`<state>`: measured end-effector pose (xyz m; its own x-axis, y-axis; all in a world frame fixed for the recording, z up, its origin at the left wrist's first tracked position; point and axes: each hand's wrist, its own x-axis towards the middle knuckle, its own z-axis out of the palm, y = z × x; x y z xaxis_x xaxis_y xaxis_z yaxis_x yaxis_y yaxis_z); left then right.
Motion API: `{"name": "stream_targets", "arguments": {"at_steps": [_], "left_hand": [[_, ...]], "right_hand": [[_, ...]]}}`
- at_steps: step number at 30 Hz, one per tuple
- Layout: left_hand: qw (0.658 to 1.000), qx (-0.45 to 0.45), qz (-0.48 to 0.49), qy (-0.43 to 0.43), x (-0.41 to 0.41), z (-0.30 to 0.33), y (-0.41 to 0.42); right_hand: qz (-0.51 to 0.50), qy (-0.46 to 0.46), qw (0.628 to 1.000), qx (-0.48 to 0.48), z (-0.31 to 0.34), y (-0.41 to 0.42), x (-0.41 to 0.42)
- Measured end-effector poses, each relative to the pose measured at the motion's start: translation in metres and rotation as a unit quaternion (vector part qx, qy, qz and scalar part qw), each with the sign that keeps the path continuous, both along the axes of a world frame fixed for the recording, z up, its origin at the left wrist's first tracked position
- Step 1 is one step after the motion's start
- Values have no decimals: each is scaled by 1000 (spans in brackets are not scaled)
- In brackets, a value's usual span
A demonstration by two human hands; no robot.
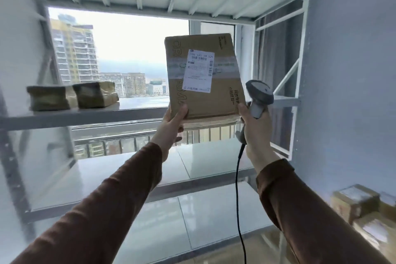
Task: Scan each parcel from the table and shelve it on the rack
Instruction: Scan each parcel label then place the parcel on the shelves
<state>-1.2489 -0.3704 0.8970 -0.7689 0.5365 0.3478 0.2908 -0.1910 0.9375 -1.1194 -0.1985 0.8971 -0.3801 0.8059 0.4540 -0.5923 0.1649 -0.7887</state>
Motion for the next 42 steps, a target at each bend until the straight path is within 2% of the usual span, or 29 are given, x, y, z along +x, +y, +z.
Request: {"name": "stream_targets", "arguments": {"at_steps": [8,15,23,28,33,42], "left_hand": [[996,-1,79,35,-115,22,-65],[994,-3,101,31,-220,49,-61],[981,-41,166,94,-336,70,-50],[981,-19,174,85,-401,67,-47],[971,-83,210,74,-437,66,-45],[964,-111,228,79,-484,68,-42]], "right_hand": [[74,-18,997,32,30,-53,-122],[59,-39,994,86,49,-48,-238],[136,-34,988,65,73,-32,-349],[147,-56,986,54,81,-38,-399],[135,-70,987,49,84,-39,-437],[173,-122,976,60,81,-43,-479]]}}
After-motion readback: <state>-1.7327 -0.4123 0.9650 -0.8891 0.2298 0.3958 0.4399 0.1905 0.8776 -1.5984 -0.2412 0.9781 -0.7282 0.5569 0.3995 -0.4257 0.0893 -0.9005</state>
